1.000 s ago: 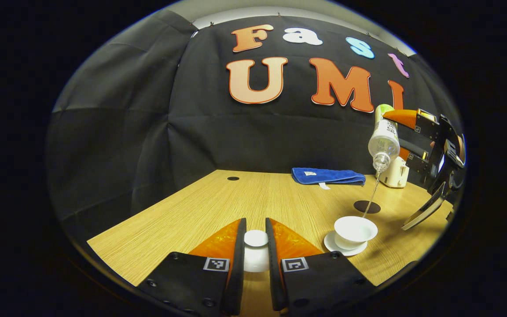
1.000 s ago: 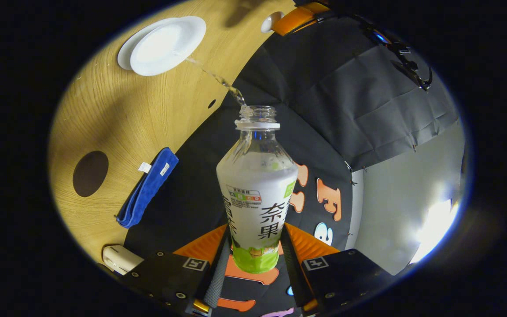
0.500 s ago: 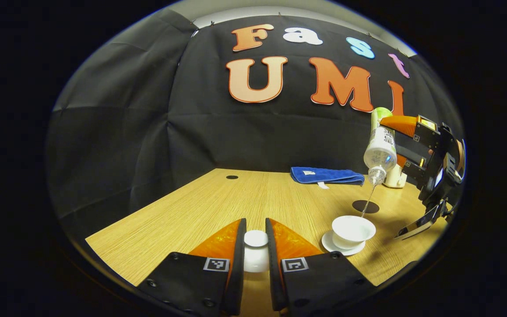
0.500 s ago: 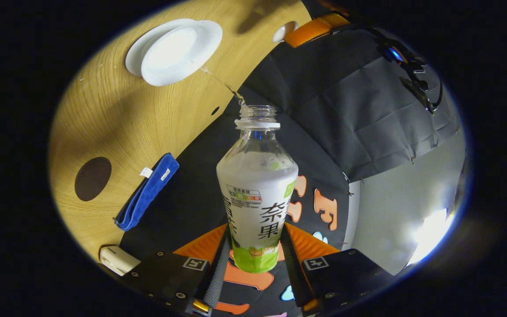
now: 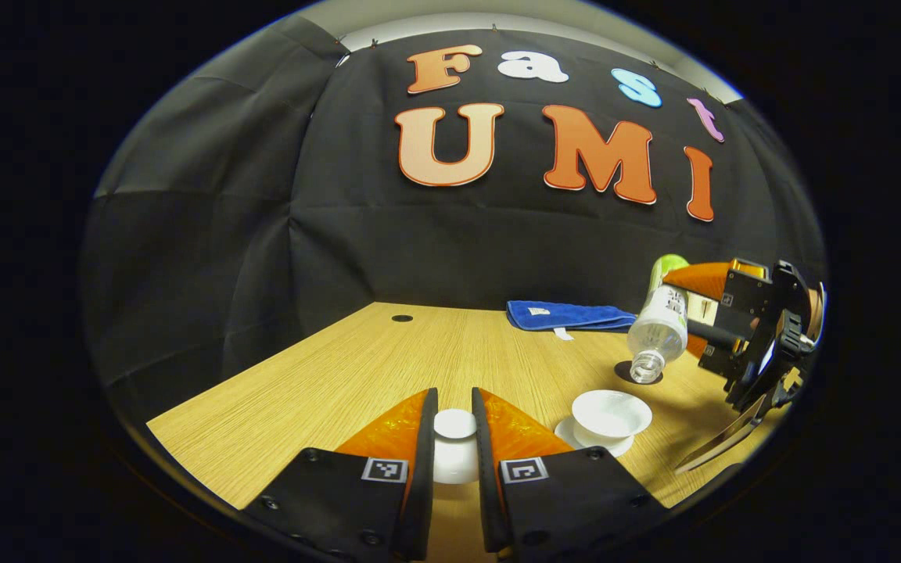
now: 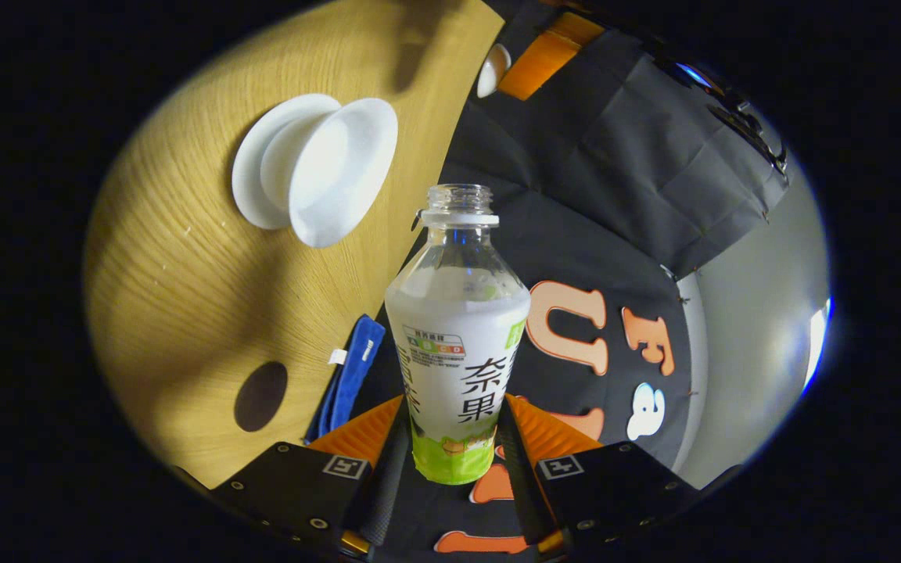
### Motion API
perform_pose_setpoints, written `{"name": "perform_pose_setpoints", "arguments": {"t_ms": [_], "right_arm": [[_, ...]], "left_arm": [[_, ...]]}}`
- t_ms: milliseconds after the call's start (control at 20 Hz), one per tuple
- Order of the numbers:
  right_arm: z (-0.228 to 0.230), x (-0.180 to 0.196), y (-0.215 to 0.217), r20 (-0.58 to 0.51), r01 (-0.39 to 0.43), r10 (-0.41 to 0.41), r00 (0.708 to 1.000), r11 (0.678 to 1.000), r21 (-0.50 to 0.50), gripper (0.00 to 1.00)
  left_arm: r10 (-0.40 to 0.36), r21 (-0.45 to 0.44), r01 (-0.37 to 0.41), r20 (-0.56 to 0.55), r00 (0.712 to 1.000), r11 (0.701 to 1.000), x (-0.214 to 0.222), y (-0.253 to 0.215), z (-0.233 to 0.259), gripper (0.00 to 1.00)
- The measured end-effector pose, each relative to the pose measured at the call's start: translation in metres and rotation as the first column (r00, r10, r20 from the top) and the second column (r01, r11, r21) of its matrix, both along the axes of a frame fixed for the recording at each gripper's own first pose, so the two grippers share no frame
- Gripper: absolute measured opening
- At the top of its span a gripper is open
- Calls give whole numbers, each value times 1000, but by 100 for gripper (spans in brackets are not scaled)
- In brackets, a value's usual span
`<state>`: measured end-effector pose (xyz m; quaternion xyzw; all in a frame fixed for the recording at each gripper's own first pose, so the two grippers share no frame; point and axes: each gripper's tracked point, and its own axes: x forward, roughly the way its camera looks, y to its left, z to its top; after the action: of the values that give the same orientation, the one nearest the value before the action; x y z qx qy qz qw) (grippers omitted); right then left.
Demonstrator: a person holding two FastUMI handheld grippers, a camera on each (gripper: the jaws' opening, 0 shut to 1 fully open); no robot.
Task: Open the teacup lid with one hand, grasp the water bottle and pour water into the teacup with the other hand; after pouring, place the water bottle on the coaster and then close the teacup lid.
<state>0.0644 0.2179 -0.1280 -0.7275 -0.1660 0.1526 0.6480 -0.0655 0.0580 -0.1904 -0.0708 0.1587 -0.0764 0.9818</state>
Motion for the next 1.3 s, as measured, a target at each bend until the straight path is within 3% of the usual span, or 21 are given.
{"name": "perform_pose_setpoints", "arguments": {"t_ms": [150, 200, 300, 400, 550, 650, 800, 950, 1200, 1300], "right_arm": [[-16, -5, -3, -193, 62, -27, 981, 982, 177, 65], [-14, -9, -2, -235, 89, -34, 971, 970, 226, 65], [0, -15, 3, -271, 107, -20, 962, 945, 310, 65], [4, -16, 7, -338, 134, 8, 941, 909, 396, 65], [15, -14, -1, -426, 203, 47, 903, 829, 522, 65], [26, -6, -12, -472, 258, 74, 879, 757, 600, 65], [38, 11, -30, -528, 349, 129, 840, 616, 706, 65], [44, 26, -47, -556, 417, 198, 807, 475, 775, 65], [49, 50, -69, -576, 529, 330, 748, 229, 817, 65], [46, 61, -75, -581, 569, 363, 729, 151, 808, 65]], "left_arm": [[-3, -3, 3, 2, 1000, 1000, -2, -2, 1, 29], [-7, -3, 7, 2, 1000, 1000, -1, -4, 2, 26], [-14, 1, 14, 9, 1000, 1000, 4, -13, 10, 29], [-23, -1, 24, 32, 999, 1000, 8, -22, 22, 29], [-40, -4, 40, 71, 997, 999, 9, -33, 39, 29], [-47, -12, 49, 91, 995, 999, 10, -40, 48, 29], [-53, -25, 56, 111, 992, 998, 11, -49, 56, 26], [-55, -38, 60, 119, 991, 997, 11, -55, 61, 29], [-51, -35, 56, 137, 989, 998, 10, -61, 71, 27], [-49, -39, 56, 149, 988, 998, 11, -63, 76, 26]]}}
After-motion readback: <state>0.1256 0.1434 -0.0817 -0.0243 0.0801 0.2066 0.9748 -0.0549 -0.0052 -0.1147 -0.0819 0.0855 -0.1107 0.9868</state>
